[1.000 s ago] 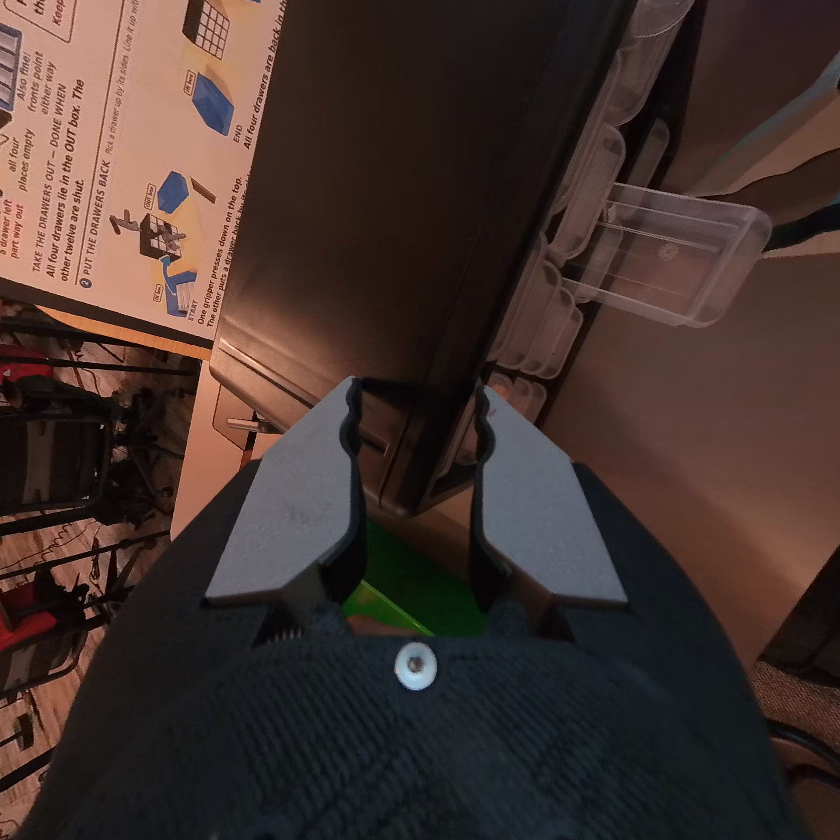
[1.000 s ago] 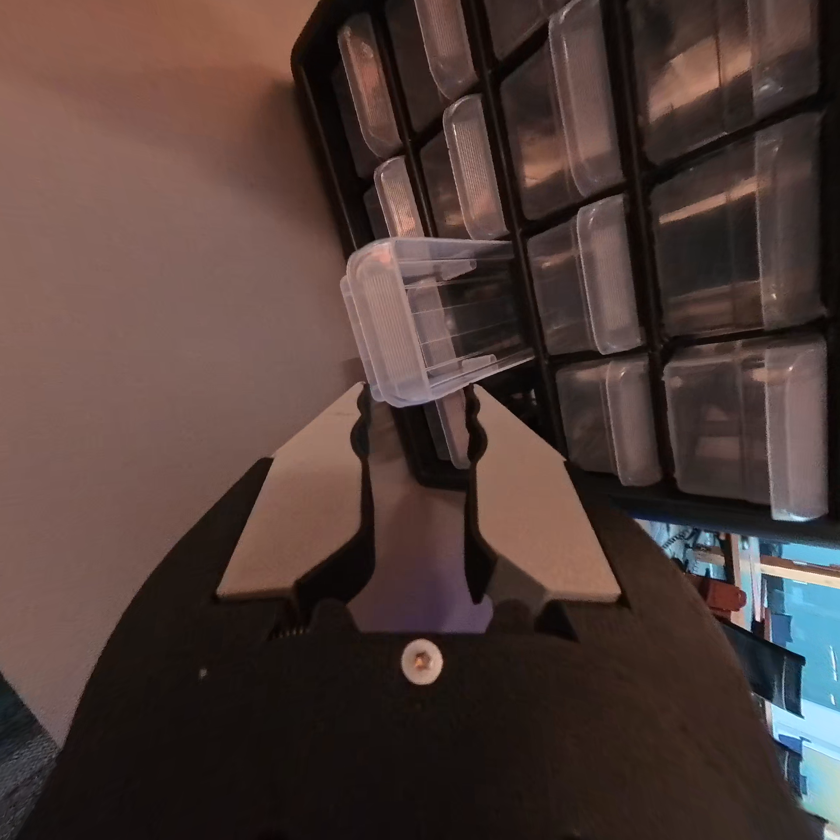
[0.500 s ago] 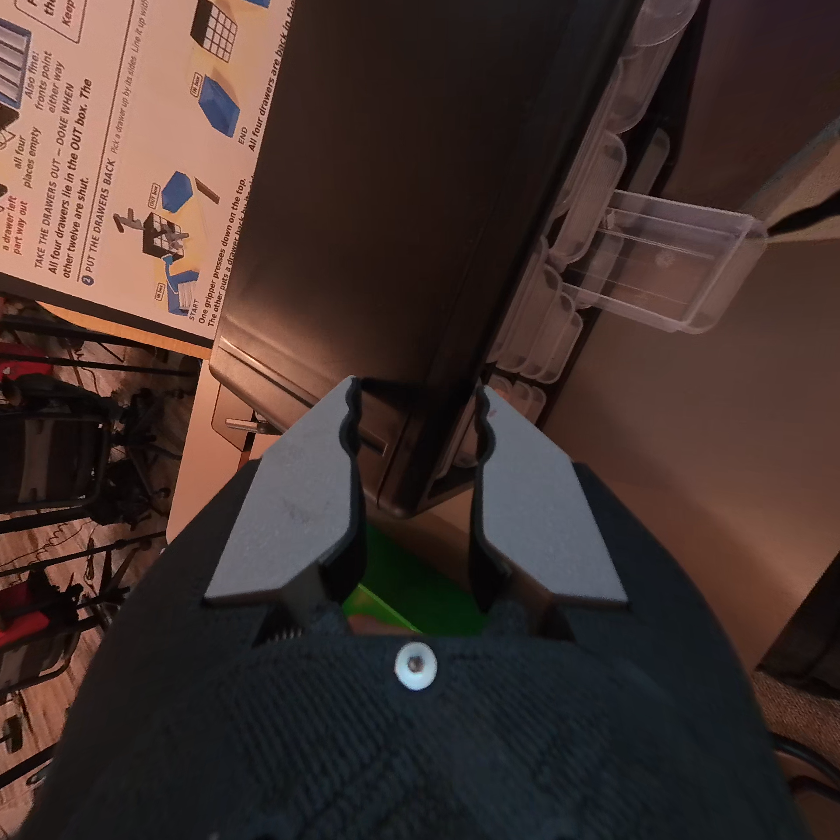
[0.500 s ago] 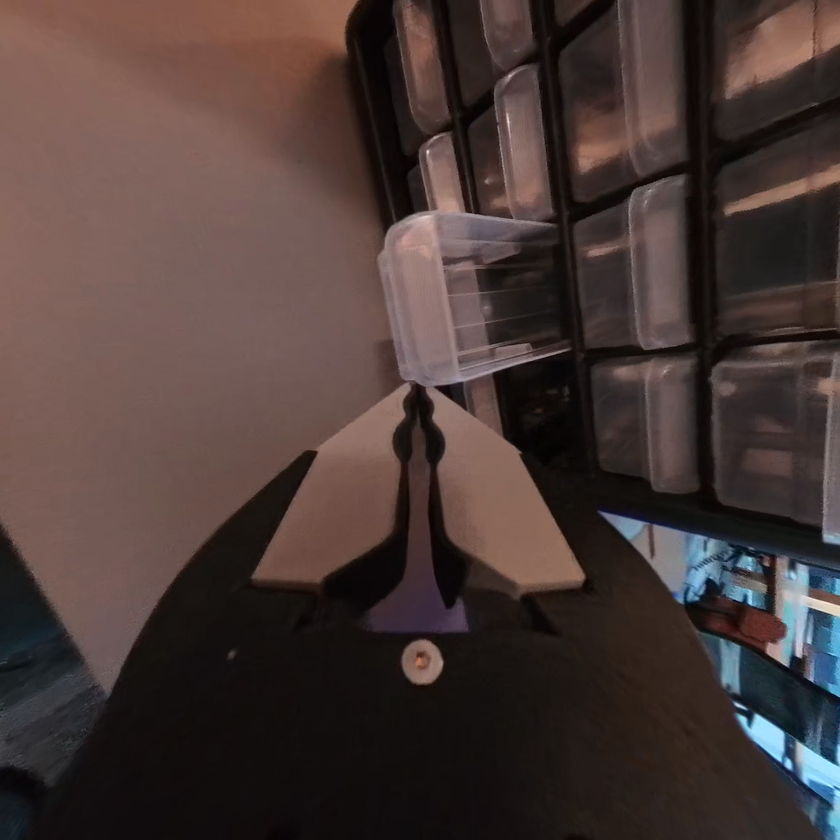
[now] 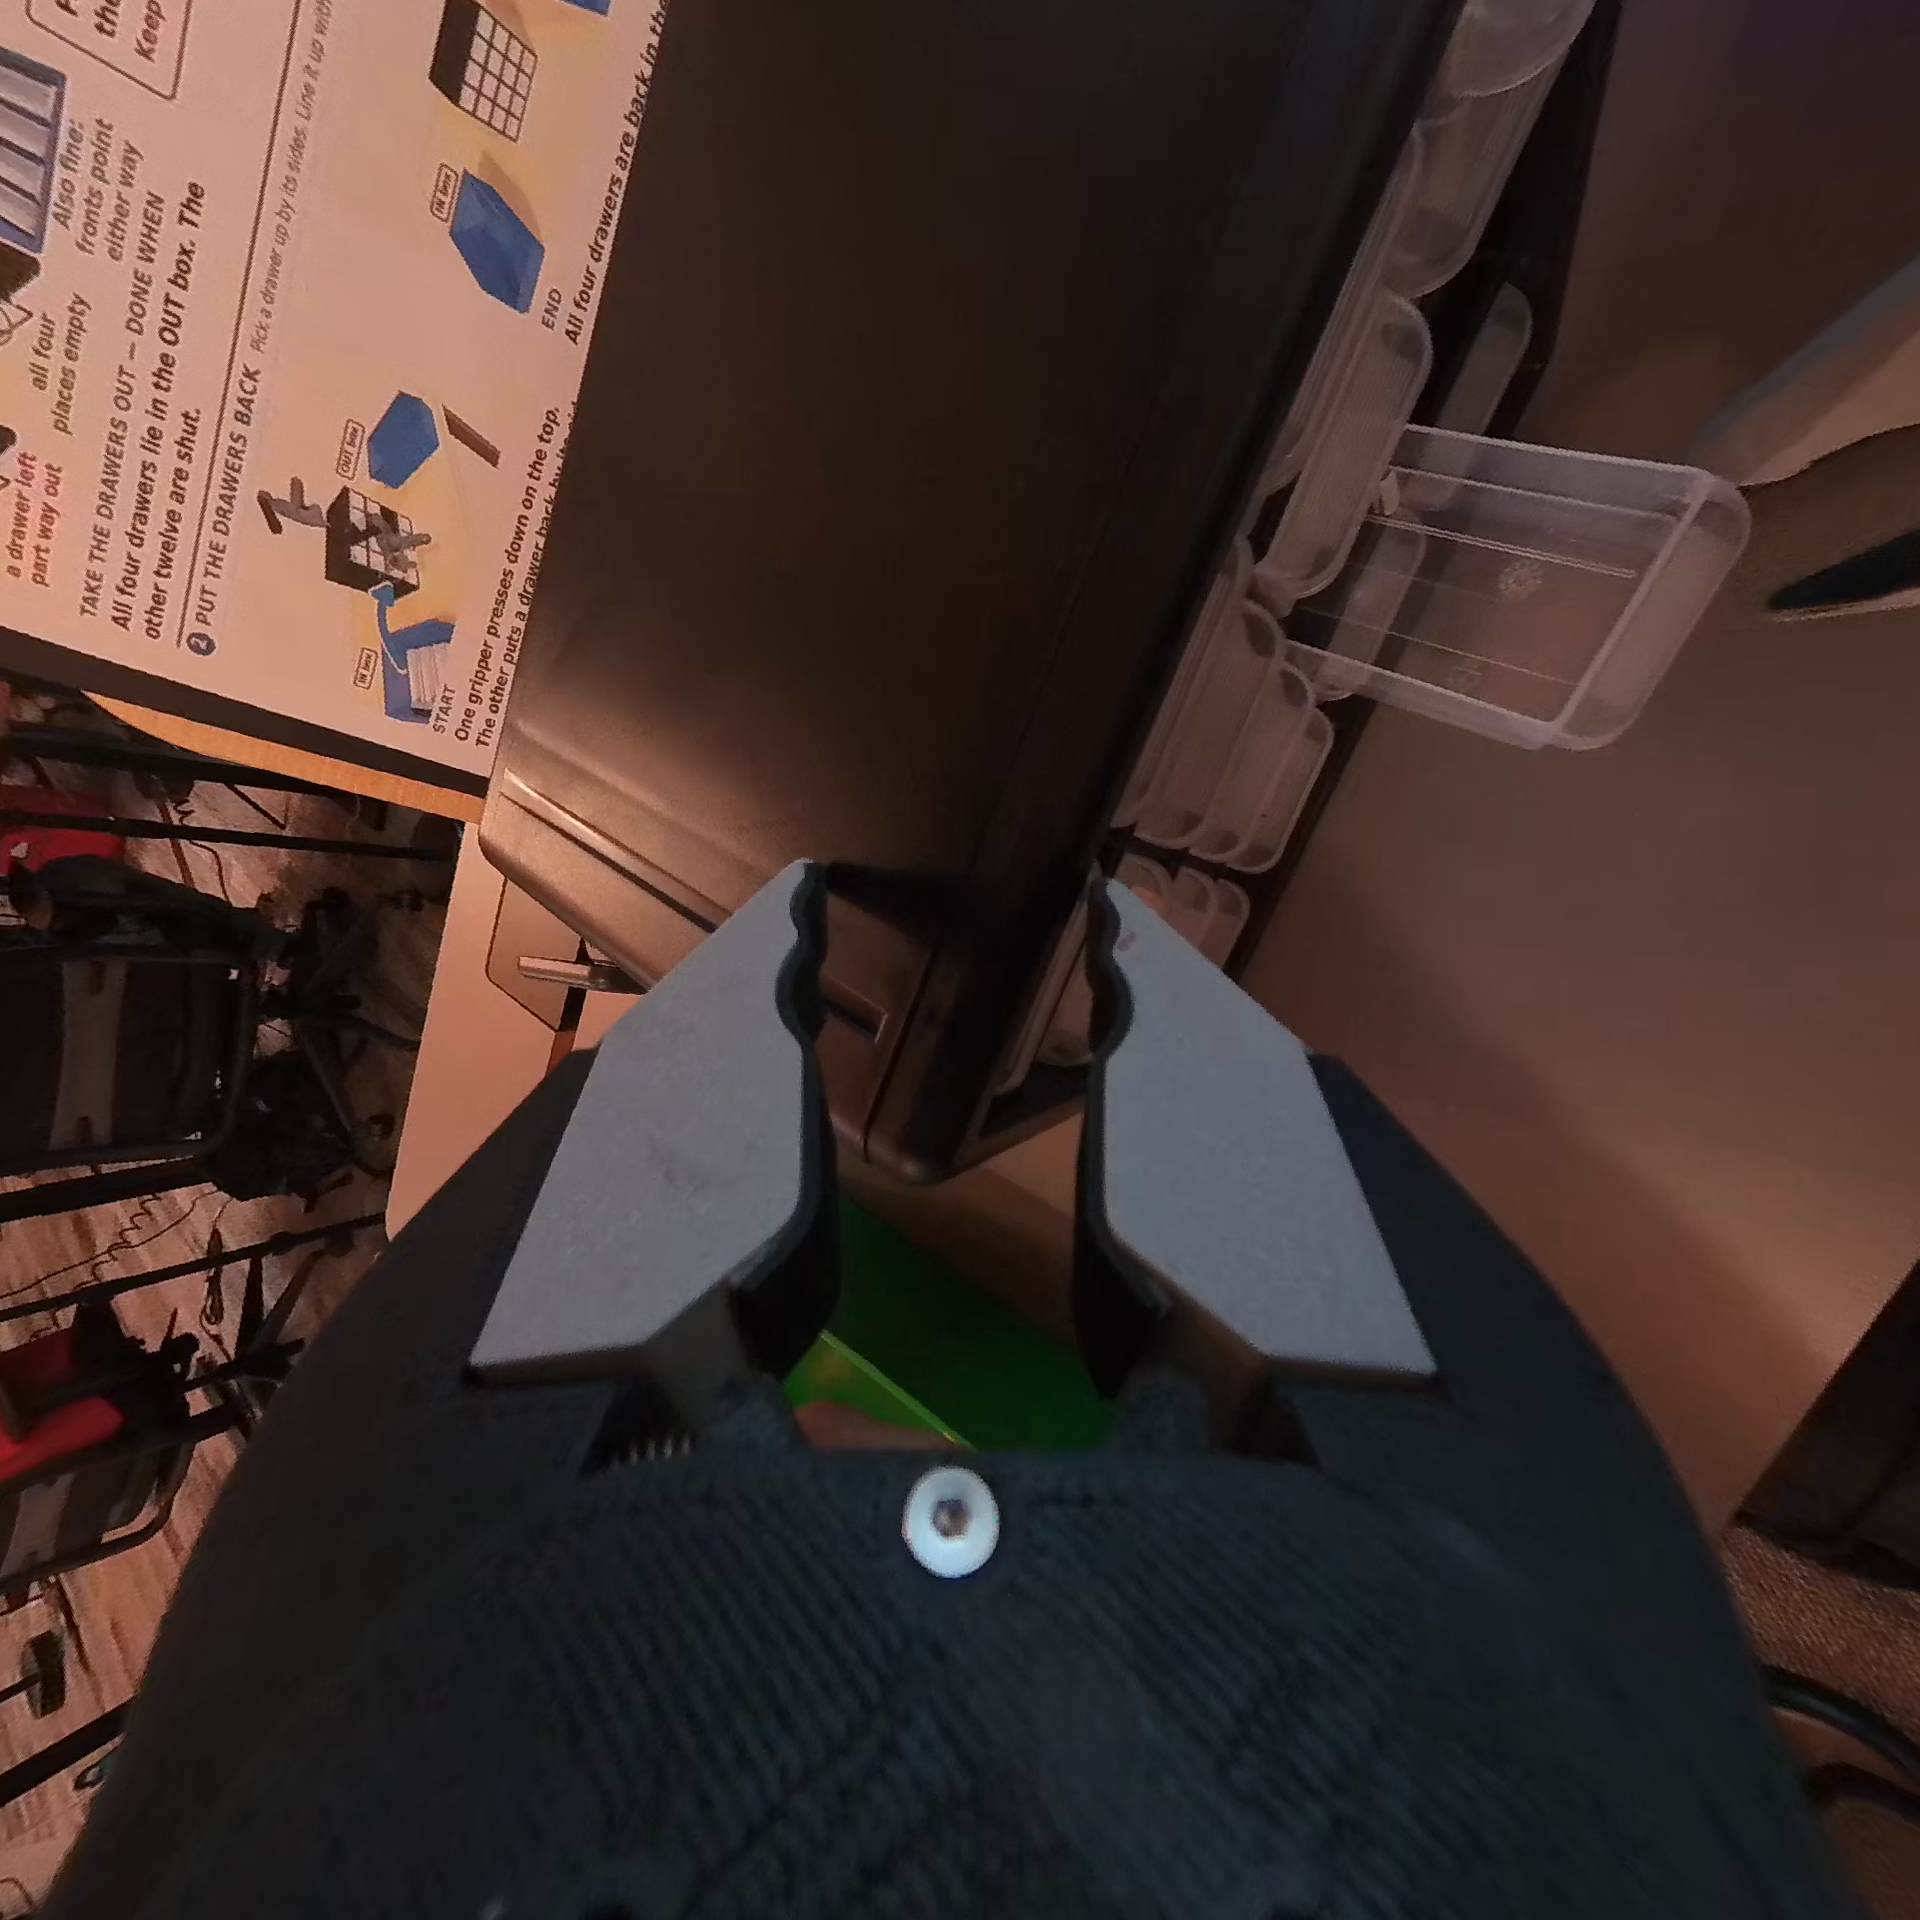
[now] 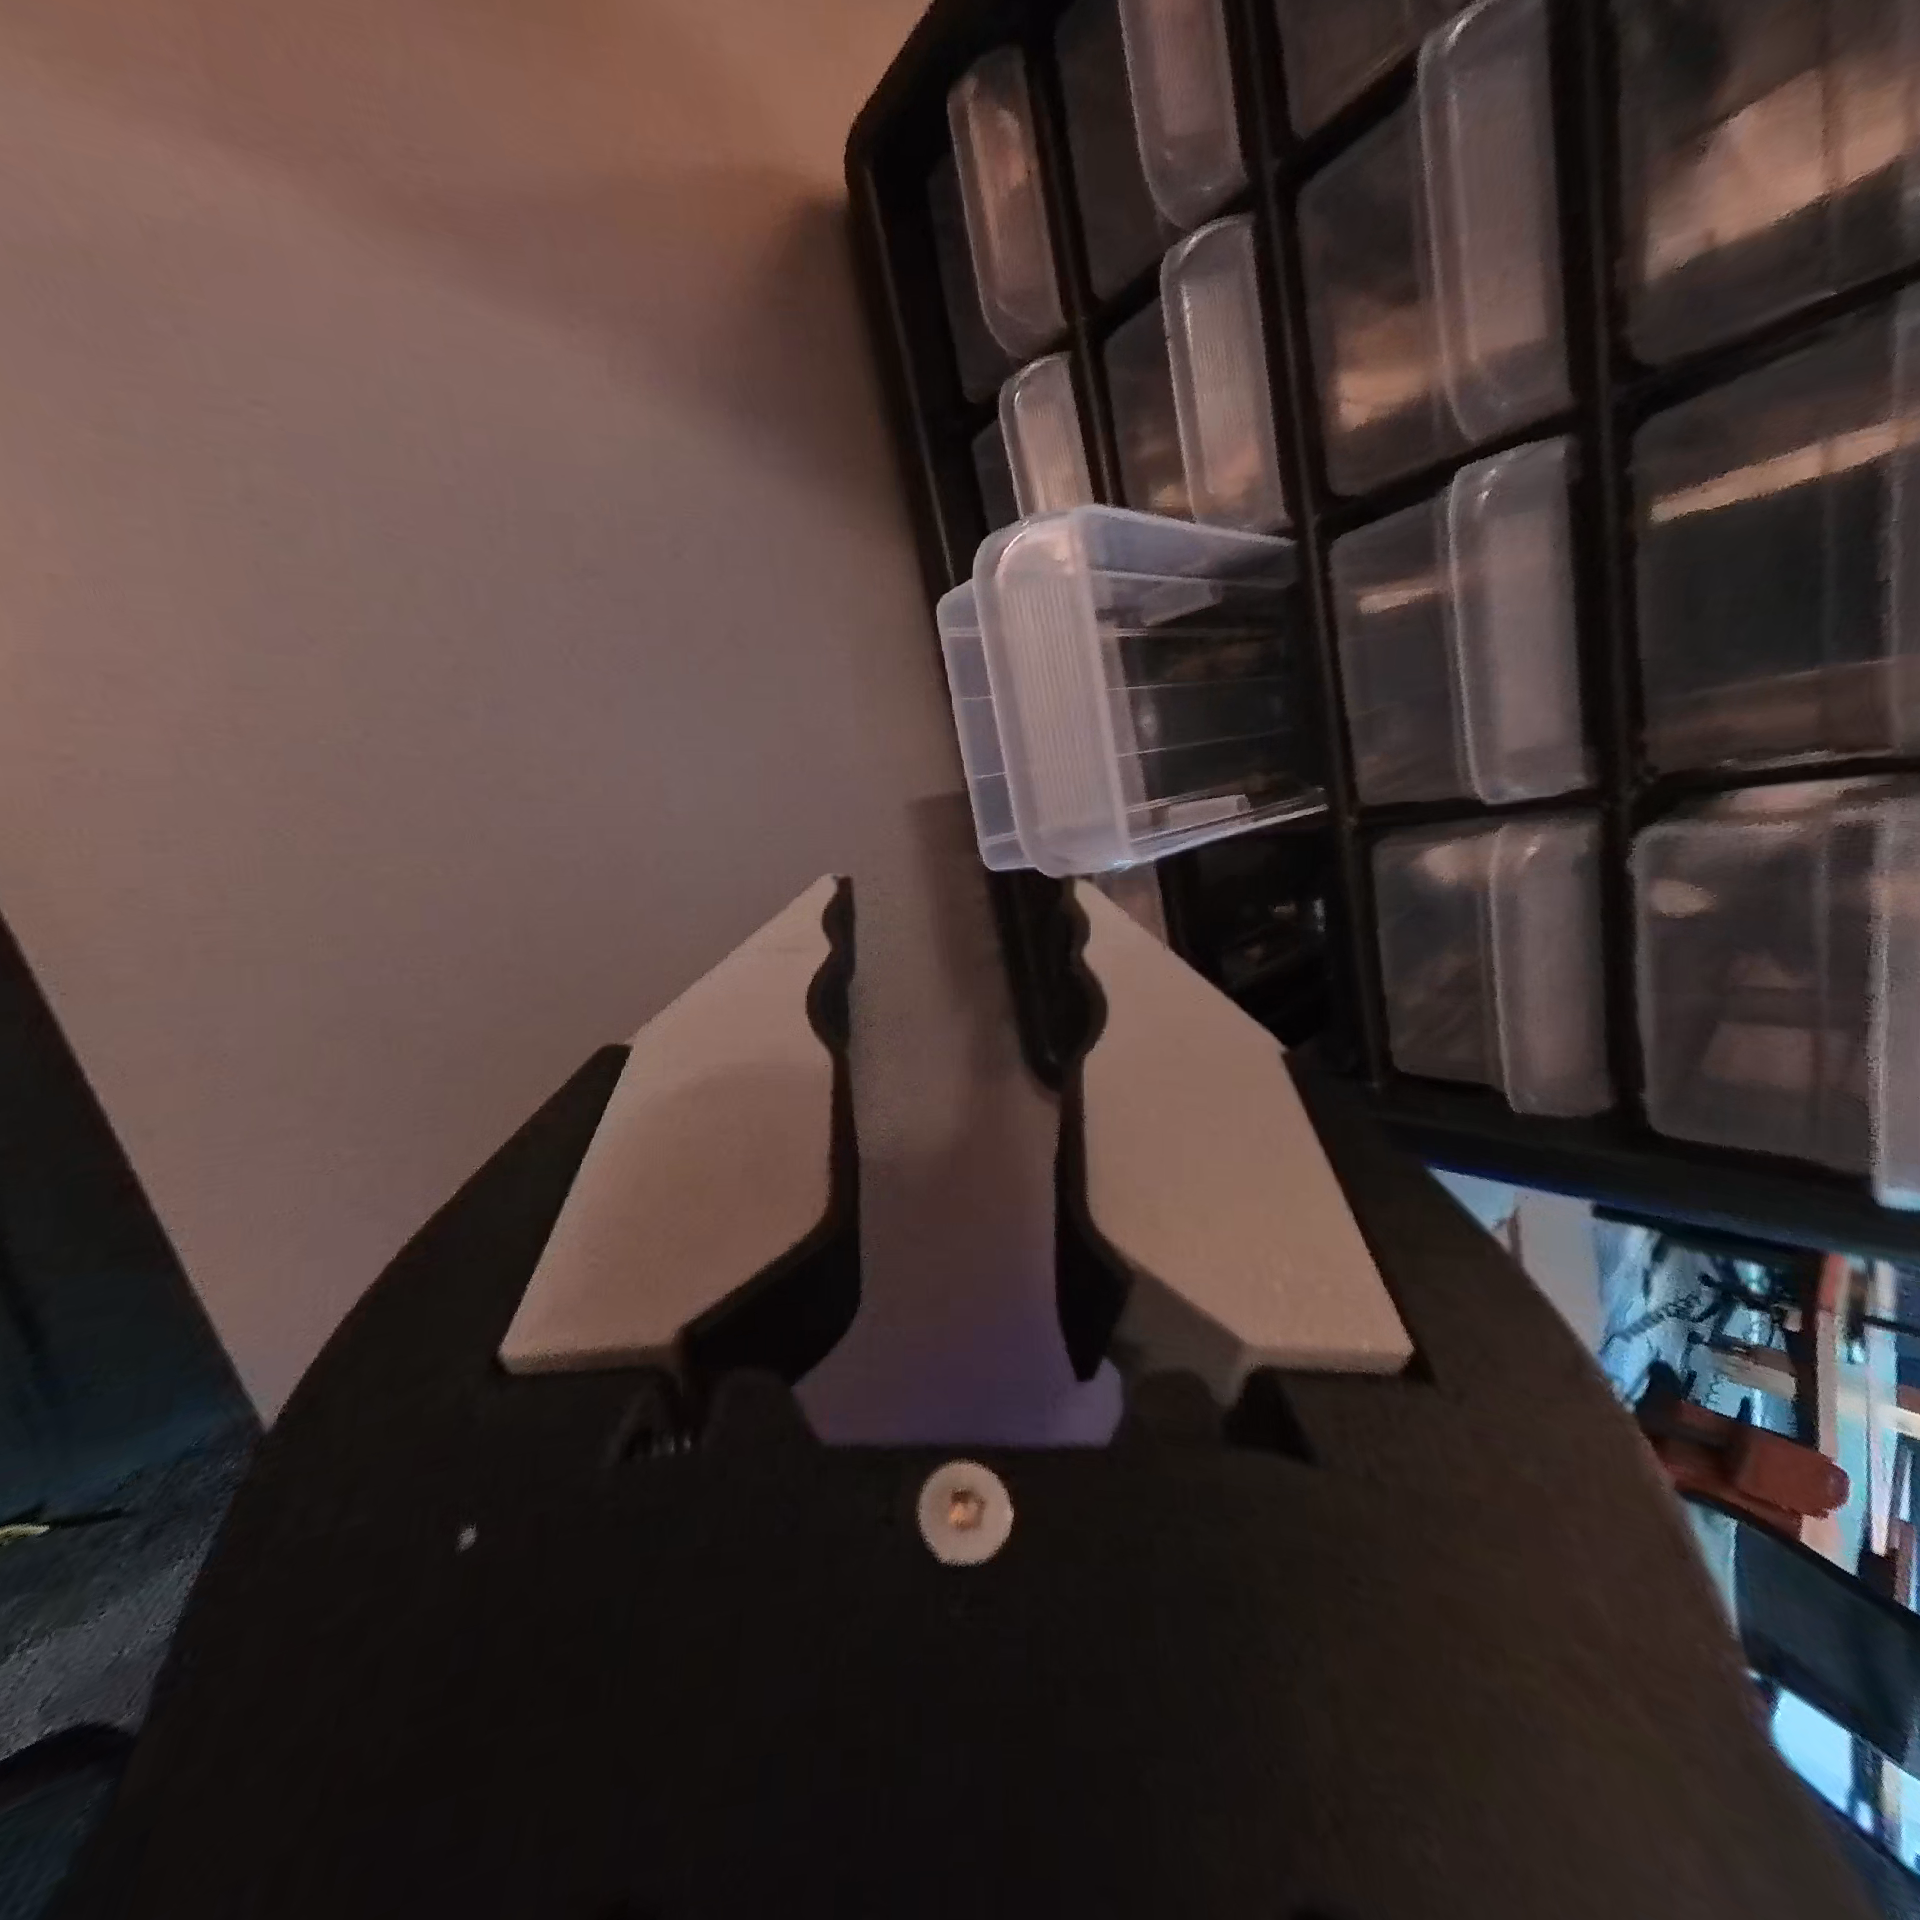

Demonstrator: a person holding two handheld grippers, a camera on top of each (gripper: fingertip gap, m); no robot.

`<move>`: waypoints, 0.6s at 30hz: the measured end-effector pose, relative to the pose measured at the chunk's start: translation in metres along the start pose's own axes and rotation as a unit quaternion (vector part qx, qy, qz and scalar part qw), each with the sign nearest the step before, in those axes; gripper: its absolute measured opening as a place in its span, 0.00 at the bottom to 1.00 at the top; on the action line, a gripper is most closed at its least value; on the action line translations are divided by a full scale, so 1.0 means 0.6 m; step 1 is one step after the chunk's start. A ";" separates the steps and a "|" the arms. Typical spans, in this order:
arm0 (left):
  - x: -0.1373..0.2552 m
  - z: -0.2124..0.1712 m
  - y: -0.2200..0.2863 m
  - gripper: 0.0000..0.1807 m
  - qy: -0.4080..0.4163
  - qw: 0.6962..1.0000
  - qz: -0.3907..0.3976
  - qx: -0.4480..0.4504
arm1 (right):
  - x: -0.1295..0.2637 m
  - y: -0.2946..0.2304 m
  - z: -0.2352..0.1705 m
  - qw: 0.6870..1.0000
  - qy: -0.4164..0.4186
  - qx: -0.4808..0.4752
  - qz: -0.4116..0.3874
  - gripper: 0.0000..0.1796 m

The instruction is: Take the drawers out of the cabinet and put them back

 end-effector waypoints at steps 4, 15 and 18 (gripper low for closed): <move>0.000 0.000 0.000 0.28 -0.001 1.000 0.000 0.000 | 0.027 0.019 0.021 0.999 0.041 -0.026 -0.013 0.21; 0.000 0.001 0.001 0.27 -0.009 1.000 0.005 0.001 | -0.024 0.006 0.036 0.999 0.019 0.014 -0.021 0.33; 0.000 0.001 0.001 0.27 -0.009 1.000 0.004 0.000 | -0.050 0.002 0.024 0.997 -0.019 0.066 -0.039 0.16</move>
Point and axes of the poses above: each gripper's, where its closed fingertips meet, x back along the fingers, z out of its top, y = z × x across the jaws, the point moved 4 cm from there along x, back along the fingers, and after that the axes turned 13 degrees about -z, right-handed, at the moved point
